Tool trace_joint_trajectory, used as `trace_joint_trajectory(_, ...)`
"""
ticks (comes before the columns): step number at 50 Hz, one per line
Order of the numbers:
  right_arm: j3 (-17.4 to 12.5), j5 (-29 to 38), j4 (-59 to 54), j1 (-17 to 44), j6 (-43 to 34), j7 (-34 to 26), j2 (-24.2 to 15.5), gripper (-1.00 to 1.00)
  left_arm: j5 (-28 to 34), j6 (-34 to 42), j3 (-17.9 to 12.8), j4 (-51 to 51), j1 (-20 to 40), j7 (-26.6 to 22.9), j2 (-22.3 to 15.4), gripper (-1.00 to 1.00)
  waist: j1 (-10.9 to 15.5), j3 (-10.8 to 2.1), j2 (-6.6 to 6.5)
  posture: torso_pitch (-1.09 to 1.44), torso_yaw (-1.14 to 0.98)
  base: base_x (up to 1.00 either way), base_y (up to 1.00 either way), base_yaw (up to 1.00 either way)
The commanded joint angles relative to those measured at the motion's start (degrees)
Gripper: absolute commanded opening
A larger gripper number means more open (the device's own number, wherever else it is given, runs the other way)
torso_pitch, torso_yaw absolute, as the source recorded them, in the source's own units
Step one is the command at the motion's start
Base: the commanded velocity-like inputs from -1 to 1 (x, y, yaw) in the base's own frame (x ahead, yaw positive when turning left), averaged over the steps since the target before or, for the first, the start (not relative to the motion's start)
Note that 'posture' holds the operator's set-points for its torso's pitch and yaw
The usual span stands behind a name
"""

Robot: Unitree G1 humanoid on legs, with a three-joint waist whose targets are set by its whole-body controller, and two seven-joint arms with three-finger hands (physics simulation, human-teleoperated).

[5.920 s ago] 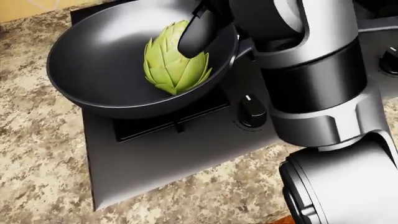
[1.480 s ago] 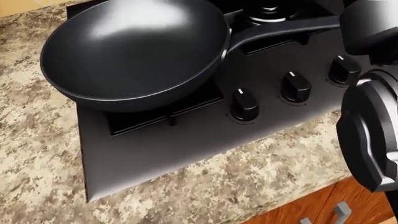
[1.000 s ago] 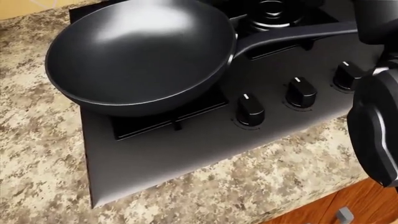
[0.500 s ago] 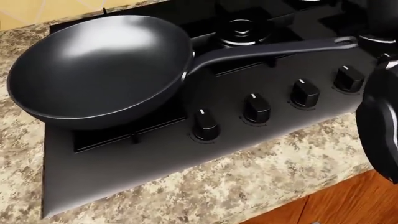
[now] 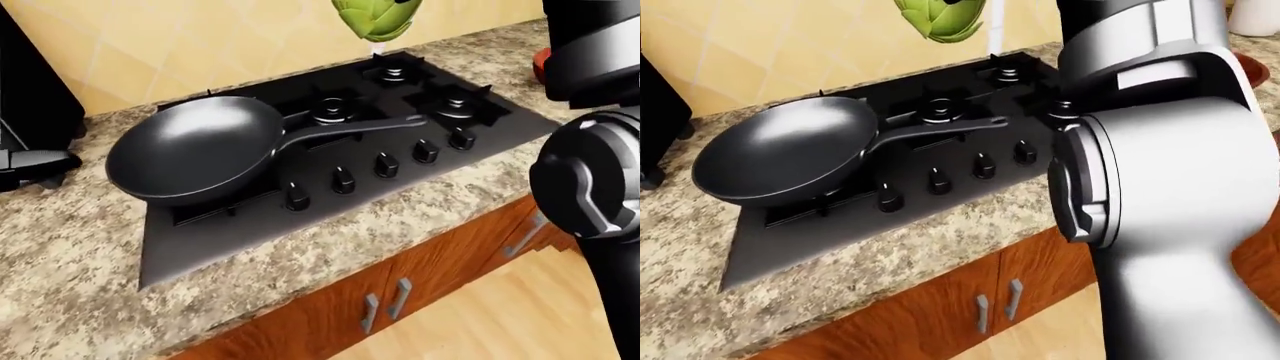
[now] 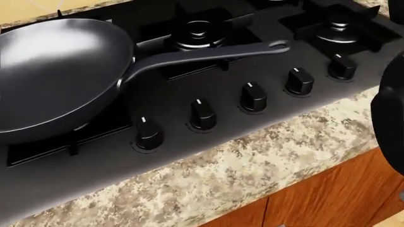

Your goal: Pick the artichoke from the pan and place it in the bowl.

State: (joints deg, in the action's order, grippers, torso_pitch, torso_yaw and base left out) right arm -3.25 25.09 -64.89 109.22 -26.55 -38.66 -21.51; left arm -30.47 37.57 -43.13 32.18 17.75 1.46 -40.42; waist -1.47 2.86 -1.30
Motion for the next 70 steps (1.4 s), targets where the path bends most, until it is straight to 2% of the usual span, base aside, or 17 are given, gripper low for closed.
trace_joint_trajectory(1,-0.35,-0.11,1.77,2.34,1.05,0.9,-0.28,-1.0,0.05,-1.38,-1.19,0.71,1.03,0.09,-1.75,1.0,0.6,-1.27,0.71,0.0,0.0,0.0,-0.25,0.0)
trace_joint_trajectory(8,-0.48,-0.15,1.85,2.34,1.0,0.8,-0.32,-1.0,0.04,-1.42,-1.3,0.78,0.82,0.04,-1.68,1.0,0.84,-0.31,-3.35,0.0,0.0,0.0,-0.25,0.0)
trace_joint_trajectory(11,-0.46,-0.13,1.84,2.37,1.03,0.72,-0.37,-1.0,0.06,-1.45,-1.32,0.8,0.77,0.0,-1.64,1.0,0.44,-0.85,-6.75,0.0,0.0,0.0,-0.26,0.0)
trace_joint_trajectory(15,-0.49,-0.16,1.85,2.49,0.91,0.7,-0.37,-1.0,0.09,-1.45,-1.37,0.84,0.7,-0.06,-1.63,1.0,0.07,-1.16,-6.05,0.0,0.0,0.0,-0.26,0.0)
trace_joint_trajectory(20,-0.53,-0.2,1.82,2.52,0.89,0.73,-0.43,-1.0,0.09,-1.38,-1.31,0.85,0.79,-0.01,-1.66,1.0,0.28,-1.24,-3.59,0.0,0.0,0.0,-0.26,0.0)
trace_joint_trajectory(22,-0.5,-0.19,1.79,2.56,0.92,0.71,-0.43,-1.0,0.17,-1.44,-1.26,0.85,0.76,-0.03,-1.65,1.0,0.42,-1.23,-1.86,0.0,0.0,0.0,-0.26,0.0)
trace_joint_trajectory(24,-0.54,-0.23,1.7,2.71,0.87,0.73,-0.42,-1.0,0.11,-1.39,-1.39,0.82,0.81,-0.05,-1.74,1.0,0.56,-2.2,2.03,0.0,0.0,0.0,-0.26,0.0)
trace_joint_trajectory(35,-0.56,-0.27,1.43,2.8,1.2,0.68,-0.57,-1.0,-0.38,-0.73,-1.98,1.03,1.29,0.09,-2.69,1.0,0.98,-0.53,-3.7,0.0,0.0,0.0,-0.26,0.0)
trace_joint_trajectory(38,-0.56,-0.28,1.46,2.85,1.12,0.64,-0.57,-1.0,-1.02,-0.1,-2.46,1.27,1.62,0.32,-3.35,1.0,0.49,-1.24,-7.32,0.0,0.0,0.0,-0.26,0.0)
trace_joint_trajectory(39,-0.59,-0.3,1.44,2.84,1.14,0.7,-0.59,-1.0,-1.1,-0.11,-2.48,1.32,1.62,0.39,-3.41,1.0,0.71,-0.87,-5.31,0.0,0.0,0.0,-0.26,0.0)
trace_joint_trajectory(41,-0.58,-0.28,1.38,2.83,1.22,0.66,-0.66,-1.0,-1.25,-0.11,-2.49,1.36,1.61,0.5,-3.52,1.0,0.14,-1.12,-6.13,0.0,0.0,0.0,-0.25,0.0)
trace_joint_trajectory(47,-0.61,-0.31,1.29,2.86,1.33,0.68,-0.71,-1.0,-1.91,0.11,-3.06,1.45,1.59,0.68,-4.25,1.0,0.36,-1.11,-3.16,0.0,0.0,0.0,-0.26,0.0)
trace_joint_trajectory(49,-0.57,-0.3,1.3,2.78,1.39,0.65,-0.67,-1.0,-2.02,0.08,-3.11,1.47,1.56,0.77,-4.36,1.0,0.52,-1.38,-0.91,0.0,0.0,0.0,-0.26,0.0)
trace_joint_trajectory(50,-0.57,-0.3,1.31,2.75,1.4,0.64,-0.66,-1.0,-2.08,0.08,-3.13,1.48,1.55,0.8,-4.42,1.0,0.57,-2.03,1.36,0.0,0.0,0.0,-0.27,0.0)
trace_joint_trajectory(60,-0.61,-0.37,1.36,2.66,1.44,0.66,-0.66,-1.0,-2.34,-0.21,-3.22,1.45,1.17,0.97,-4.45,1.0,0.9,-0.31,-3.74,0.0,0.0,0.0,-0.26,0.0)
trace_joint_trajectory(63,-0.62,-0.39,1.3,2.79,1.45,0.6,-0.72,-1.0,-2.44,-0.17,-3.28,1.48,1.19,1.02,-4.55,1.0,0.51,-1.02,-7.16,0.0,0.0,0.0,-0.26,0.0)
trace_joint_trajectory(70,-0.6,-0.35,1.29,2.84,1.49,0.61,-0.8,-1.0,-2.45,-0.25,-3.15,1.42,1.19,1.13,-4.57,1.0,0.21,-1.53,-4.5,0.0,0.0,0.0,-0.26,0.0)
